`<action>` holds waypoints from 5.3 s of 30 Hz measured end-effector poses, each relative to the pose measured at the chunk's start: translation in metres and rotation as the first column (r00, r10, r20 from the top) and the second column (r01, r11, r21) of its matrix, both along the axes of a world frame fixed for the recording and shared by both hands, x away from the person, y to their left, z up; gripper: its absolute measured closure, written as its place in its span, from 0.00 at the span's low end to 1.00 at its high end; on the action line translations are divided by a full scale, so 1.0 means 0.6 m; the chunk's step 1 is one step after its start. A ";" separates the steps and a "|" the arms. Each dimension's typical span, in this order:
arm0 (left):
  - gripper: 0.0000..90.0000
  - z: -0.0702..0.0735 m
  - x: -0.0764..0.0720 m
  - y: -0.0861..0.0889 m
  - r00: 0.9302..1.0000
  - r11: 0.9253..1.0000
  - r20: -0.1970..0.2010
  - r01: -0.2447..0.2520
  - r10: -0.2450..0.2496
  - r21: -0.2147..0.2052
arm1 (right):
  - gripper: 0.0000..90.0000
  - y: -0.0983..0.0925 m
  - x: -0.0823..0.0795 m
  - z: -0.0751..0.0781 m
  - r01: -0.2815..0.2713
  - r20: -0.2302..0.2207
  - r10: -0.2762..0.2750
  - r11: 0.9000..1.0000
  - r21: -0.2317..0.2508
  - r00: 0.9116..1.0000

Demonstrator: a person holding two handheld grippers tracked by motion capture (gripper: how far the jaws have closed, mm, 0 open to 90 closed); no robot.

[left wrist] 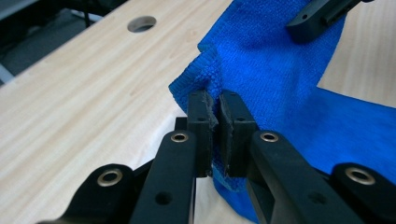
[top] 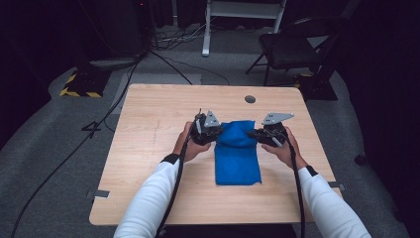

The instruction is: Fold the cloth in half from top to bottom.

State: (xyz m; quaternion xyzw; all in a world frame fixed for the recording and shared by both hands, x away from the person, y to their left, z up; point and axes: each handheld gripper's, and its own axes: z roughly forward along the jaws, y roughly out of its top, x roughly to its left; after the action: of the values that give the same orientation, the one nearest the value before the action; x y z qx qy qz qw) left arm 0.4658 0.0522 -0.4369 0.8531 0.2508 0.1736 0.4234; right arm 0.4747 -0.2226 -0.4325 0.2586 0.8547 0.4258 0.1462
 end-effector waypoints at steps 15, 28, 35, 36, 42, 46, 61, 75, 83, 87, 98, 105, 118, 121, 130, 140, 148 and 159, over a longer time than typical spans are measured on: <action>0.93 0.004 -0.034 0.003 0.999 0.999 0.005 0.043 -0.043 0.016 | 0.96 -0.005 -0.037 0.002 -0.053 0.001 0.053 0.999 0.001 0.999; 0.92 -0.012 -0.066 0.003 0.996 0.995 -0.010 0.091 -0.090 0.042 | 0.95 -0.011 -0.063 -0.005 -0.107 -0.015 0.106 0.994 -0.016 0.994; 0.90 -0.019 -0.082 0.005 0.995 0.994 -0.015 0.104 -0.103 0.031 | 0.92 -0.019 -0.077 -0.012 -0.116 -0.023 0.116 0.993 -0.014 0.993; 0.90 -0.021 -0.086 0.006 0.994 0.993 -0.012 0.111 -0.110 0.035 | 0.91 -0.020 -0.078 -0.013 -0.116 -0.024 0.116 0.993 -0.013 0.993; 0.86 -0.031 -0.105 0.005 0.989 0.988 -0.014 0.148 -0.147 0.042 | 0.86 -0.030 -0.091 -0.027 -0.128 -0.045 0.128 0.992 -0.011 0.991; 0.81 -0.036 -0.116 0.007 0.987 0.986 -0.017 0.158 -0.157 0.054 | 0.82 -0.036 -0.101 -0.033 -0.133 -0.058 0.132 0.991 -0.012 0.990; 0.75 -0.044 -0.162 0.015 0.976 0.972 -0.055 0.216 -0.211 0.094 | 0.73 -0.047 -0.155 -0.040 -0.209 -0.052 0.207 0.977 -0.031 0.977; 0.64 -0.051 -0.195 0.030 0.973 0.969 -0.093 0.219 -0.209 0.117 | 0.59 -0.069 -0.198 -0.051 -0.203 -0.068 0.199 0.977 -0.060 0.978; 0.38 -0.042 -0.190 0.022 0.991 0.990 -0.071 0.121 -0.116 0.072 | 0.40 -0.082 -0.189 -0.043 -0.116 -0.042 0.115 0.993 -0.026 0.993; 0.30 -0.044 -0.180 0.003 0.994 0.992 -0.060 0.096 -0.091 0.085 | 0.34 -0.073 -0.175 -0.051 -0.080 -0.037 0.078 0.995 -0.061 0.996; 0.25 -0.076 -0.163 -0.012 0.986 0.976 -0.124 0.134 -0.114 0.170 | 0.31 -0.051 -0.156 -0.087 -0.092 -0.062 0.084 0.985 -0.144 0.995; 0.25 -0.087 -0.167 -0.012 0.983 0.972 -0.139 0.141 -0.116 0.187 | 0.34 -0.047 -0.157 -0.095 -0.114 -0.077 0.104 0.985 -0.133 0.992; 0.25 -0.096 -0.161 -0.003 0.980 0.974 -0.152 0.157 -0.132 0.164 | 0.32 -0.029 -0.156 -0.109 -0.136 -0.097 0.125 0.985 -0.109 0.987; 0.24 -0.097 -0.158 0.000 0.980 0.975 -0.151 0.153 -0.129 0.163 | 0.33 -0.024 -0.151 -0.110 -0.140 -0.104 0.130 0.985 -0.098 0.986; 0.23 -0.099 -0.140 0.019 0.988 0.982 -0.130 0.109 -0.089 0.154 | 0.33 0.004 -0.122 -0.111 -0.128 -0.102 0.119 0.987 -0.092 0.988; 0.23 -0.100 -0.102 0.046 0.988 0.989 -0.155 0.033 -0.010 0.143 | 0.33 0.023 -0.090 -0.112 -0.094 -0.102 0.085 0.992 -0.087 0.991; 0.18 -0.101 -0.068 0.066 0.982 0.991 -0.184 -0.013 0.037 0.131 | 0.32 0.039 -0.057 -0.114 -0.077 -0.095 0.070 0.994 -0.077 0.993; 0.18 -0.074 -0.101 0.102 0.987 0.990 -0.151 -0.039 0.059 0.132 | 0.33 0.016 -0.074 -0.084 -0.086 -0.076 0.079 0.992 -0.096 0.994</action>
State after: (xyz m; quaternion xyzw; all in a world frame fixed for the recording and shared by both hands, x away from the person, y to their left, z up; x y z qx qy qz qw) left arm 0.4055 0.1135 -0.4815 0.8829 0.2922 0.1333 0.3425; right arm 0.4304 -0.2131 -0.4828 0.2308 0.8893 0.3790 0.1102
